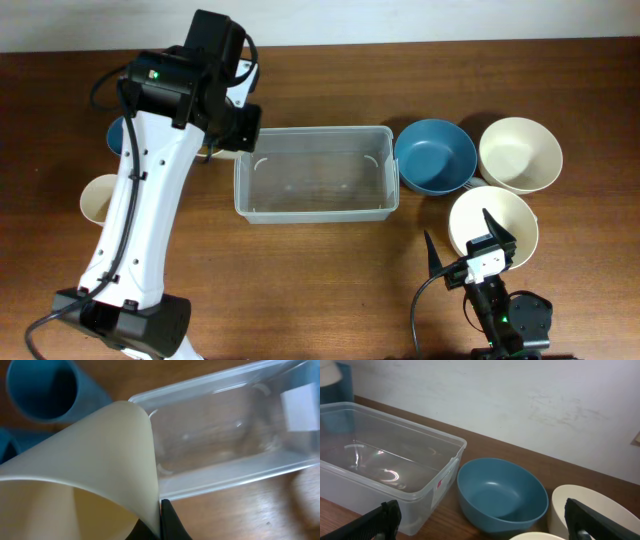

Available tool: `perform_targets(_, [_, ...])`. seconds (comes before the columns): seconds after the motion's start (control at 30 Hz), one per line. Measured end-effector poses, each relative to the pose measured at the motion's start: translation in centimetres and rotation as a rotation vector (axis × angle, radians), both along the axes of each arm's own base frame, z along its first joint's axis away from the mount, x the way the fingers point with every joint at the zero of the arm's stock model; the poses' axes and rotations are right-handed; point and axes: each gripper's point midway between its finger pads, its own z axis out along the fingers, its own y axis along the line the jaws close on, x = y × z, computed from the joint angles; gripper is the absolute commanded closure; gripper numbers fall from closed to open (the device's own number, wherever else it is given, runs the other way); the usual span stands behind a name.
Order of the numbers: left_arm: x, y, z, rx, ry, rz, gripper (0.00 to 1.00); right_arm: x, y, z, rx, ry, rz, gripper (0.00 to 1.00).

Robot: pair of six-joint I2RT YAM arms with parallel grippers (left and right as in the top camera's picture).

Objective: Pack container
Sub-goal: 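Carry the cream cup over the bin's left end and lower it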

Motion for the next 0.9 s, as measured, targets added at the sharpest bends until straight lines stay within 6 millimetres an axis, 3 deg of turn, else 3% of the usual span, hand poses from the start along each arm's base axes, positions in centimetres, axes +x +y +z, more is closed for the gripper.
perform_targets(0.3, [0.0,-2.6,-0.3,-0.047,0.002,-0.076,0.98,0.0,0.0,0.0,0.000,0.000,0.000,0.01])
perform_targets(0.63, [0.8,-4.5,-5.6,-0.006,0.148,-0.113,0.99,0.0,0.0,0.0,0.000,0.000,0.000,0.01])
perform_targets(0.9, [1.3,-6.1,-8.2,0.015,0.194,-0.143,0.99,0.0,0.0,0.0,0.000,0.000,0.000,0.01])
